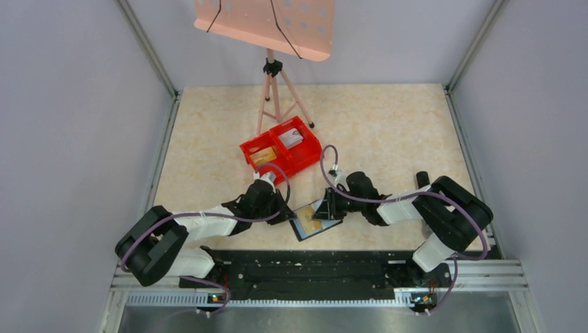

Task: Take the credit cards out of the card holder
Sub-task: Remove the credit card from the card holder.

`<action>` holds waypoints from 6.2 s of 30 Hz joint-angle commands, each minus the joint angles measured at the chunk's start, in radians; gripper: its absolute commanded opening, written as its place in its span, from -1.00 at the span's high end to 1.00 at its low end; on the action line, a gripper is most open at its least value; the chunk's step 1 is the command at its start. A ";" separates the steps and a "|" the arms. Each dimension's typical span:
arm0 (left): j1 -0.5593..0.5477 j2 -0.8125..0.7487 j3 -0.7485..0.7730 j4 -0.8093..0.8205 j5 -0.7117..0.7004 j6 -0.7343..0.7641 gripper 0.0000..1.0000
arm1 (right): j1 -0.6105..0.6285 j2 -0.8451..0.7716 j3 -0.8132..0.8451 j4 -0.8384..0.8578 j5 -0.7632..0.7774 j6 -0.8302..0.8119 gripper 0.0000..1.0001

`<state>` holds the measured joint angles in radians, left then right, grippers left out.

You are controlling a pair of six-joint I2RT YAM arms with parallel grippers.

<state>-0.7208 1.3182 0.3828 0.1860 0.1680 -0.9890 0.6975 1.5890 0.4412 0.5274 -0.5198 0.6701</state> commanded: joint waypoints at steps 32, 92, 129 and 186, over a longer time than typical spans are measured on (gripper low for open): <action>-0.005 0.053 -0.008 -0.016 -0.034 0.023 0.73 | -0.081 -0.036 -0.105 0.233 -0.134 0.148 1.00; -0.006 0.046 0.017 -0.030 -0.024 0.045 0.73 | -0.210 -0.221 -0.113 -0.007 -0.105 0.069 1.00; -0.077 0.171 0.146 0.080 0.088 -0.010 0.64 | -0.211 -0.098 -0.145 0.175 -0.188 0.154 0.96; -0.083 -0.023 0.150 0.408 0.290 -0.166 0.07 | -0.227 -0.755 -0.290 0.206 0.014 0.477 1.00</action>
<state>-0.7998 1.2812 0.5545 0.4088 0.4149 -1.1084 0.4744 0.8444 0.1574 0.6609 -0.5018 1.1240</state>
